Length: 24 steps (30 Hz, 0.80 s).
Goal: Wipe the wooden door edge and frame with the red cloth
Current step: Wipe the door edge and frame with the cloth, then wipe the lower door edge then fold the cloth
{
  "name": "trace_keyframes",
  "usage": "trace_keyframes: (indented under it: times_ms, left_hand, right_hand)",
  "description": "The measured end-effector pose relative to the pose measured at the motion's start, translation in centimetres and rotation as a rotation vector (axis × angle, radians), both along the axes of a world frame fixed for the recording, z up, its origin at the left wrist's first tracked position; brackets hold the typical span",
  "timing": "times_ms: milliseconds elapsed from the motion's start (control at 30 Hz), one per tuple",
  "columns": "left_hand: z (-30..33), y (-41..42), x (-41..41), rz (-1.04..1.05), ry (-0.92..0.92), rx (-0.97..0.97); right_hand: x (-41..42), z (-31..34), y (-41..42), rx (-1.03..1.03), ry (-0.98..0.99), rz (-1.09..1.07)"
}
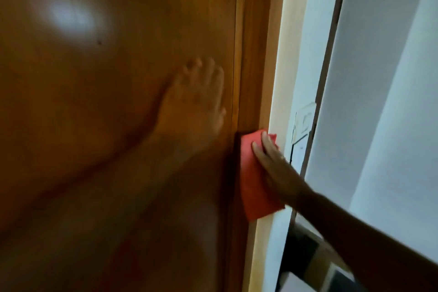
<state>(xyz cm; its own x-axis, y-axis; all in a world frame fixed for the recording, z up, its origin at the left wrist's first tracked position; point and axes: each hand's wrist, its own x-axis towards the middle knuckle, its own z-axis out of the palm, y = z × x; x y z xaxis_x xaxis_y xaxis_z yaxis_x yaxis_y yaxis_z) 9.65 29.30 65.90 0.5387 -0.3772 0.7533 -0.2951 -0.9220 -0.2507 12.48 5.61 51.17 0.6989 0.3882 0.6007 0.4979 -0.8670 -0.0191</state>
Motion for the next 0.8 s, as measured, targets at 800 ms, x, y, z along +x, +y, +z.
trace_keyframes:
  times_ms: [800]
  left_hand:
    - [-26.2,-9.3,-0.4,-0.588,1.370,-1.319]
  right_hand:
    - [-9.5,-14.4,-13.5,1.341,0.907,-0.083]
